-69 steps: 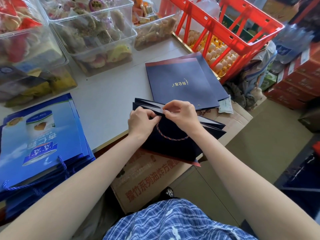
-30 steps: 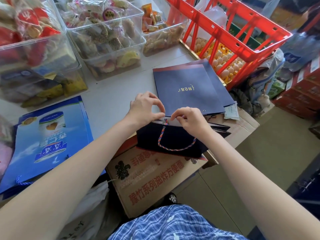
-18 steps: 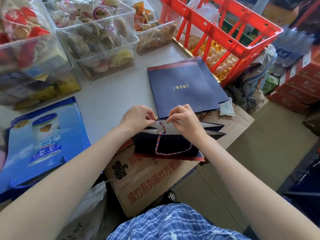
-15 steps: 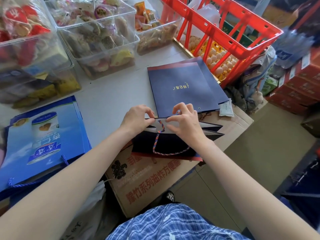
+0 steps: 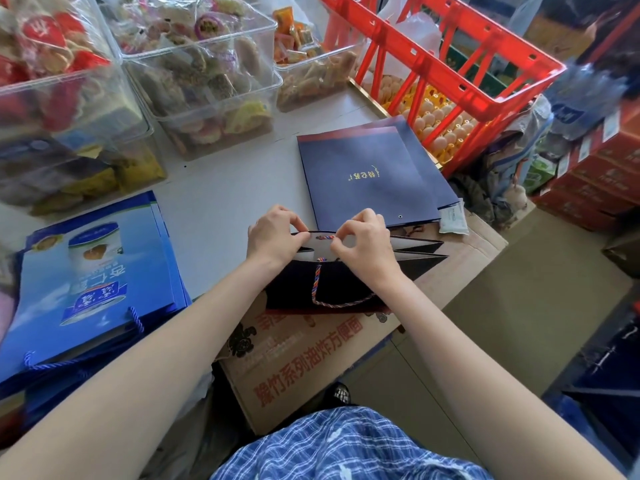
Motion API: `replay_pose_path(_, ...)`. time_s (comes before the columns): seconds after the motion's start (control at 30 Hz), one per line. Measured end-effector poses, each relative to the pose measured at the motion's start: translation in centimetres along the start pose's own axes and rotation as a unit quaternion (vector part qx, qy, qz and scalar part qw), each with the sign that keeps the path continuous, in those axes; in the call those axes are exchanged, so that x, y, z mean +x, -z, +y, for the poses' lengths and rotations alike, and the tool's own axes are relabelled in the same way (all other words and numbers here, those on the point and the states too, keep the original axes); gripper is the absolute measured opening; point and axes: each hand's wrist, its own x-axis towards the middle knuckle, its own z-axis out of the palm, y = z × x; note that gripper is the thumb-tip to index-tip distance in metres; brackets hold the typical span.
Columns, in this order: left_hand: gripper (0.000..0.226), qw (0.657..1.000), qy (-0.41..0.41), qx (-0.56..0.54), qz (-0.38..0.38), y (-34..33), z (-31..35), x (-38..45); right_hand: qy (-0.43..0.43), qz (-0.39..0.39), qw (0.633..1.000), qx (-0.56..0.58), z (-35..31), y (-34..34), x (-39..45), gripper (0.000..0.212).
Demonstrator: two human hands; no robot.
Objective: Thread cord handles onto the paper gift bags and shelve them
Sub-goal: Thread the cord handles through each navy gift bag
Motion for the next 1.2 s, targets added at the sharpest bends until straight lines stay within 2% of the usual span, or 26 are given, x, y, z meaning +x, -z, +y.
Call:
replay_pose_path(0.1,0.008,0.998,-0.038,0.031,0.029,-0.2,0.2,-0.3,-0.017,0.024,1.000,0.002,0.3,0.6,0.0,0.019)
replay_pose_path(0.2,0.010,0.980,-0.157,0.080,0.088,-0.3,0.3,-0.9,-0.047,0.030,0.998,0.027,0.5,0.4,0.0,0.016)
replay_pose_path(0.3,0.008,0.956,-0.257,0.102,0.102,-0.6,0.4,-1.6,-0.075,0.037,0.989,0.123,0.7,0.1,0.0,0.011)
replay_pose_path(0.37,0.009,0.966,-0.222,0.102,0.087,-0.5,0.9,-1.9,-0.097,0.029,0.974,0.202,0.7,0.1,0.1,0.013)
replay_pose_path(0.47,0.028,0.989,-0.070,0.133,-0.006,-0.2,2.1,-1.9,-0.114,0.021,0.942,0.316,0.6,0.3,0.4,0.022)
replay_pose_path(0.53,0.034,0.994,0.016,0.088,-0.068,0.3,2.7,-1.6,-0.101,0.021,0.926,0.362,0.4,0.4,0.4,0.022)
replay_pose_path(0.63,0.044,0.988,0.077,0.038,-0.131,0.9,3.0,-0.6,-0.040,0.033,0.935,0.351,0.0,0.3,0.1,0.017)
replay_pose_path(0.73,0.048,0.976,0.117,-0.084,-0.161,1.7,3.4,0.7,0.032,0.021,0.946,0.321,-0.6,0.1,0.0,0.014)
replay_pose_path(0.8,0.044,0.964,0.137,-0.134,-0.186,2.4,3.7,0.9,0.056,0.006,0.945,0.322,-0.6,0.3,0.0,0.016)
replay_pose_path(1.0,0.021,0.950,0.144,-0.153,-0.231,3.0,3.2,1.1,0.070,-0.057,0.944,0.318,0.1,0.9,-0.1,0.008)
replay_pose_path(1.1,0.014,0.951,0.131,-0.156,-0.234,3.0,3.2,1.0,0.040,-0.051,0.952,0.301,0.6,0.1,-0.3,0.018)
replay_pose_path(1.2,0.010,0.962,0.072,-0.177,-0.195,2.7,3.0,0.7,-0.003,-0.018,0.945,0.326,1.2,-0.3,-0.2,0.020)
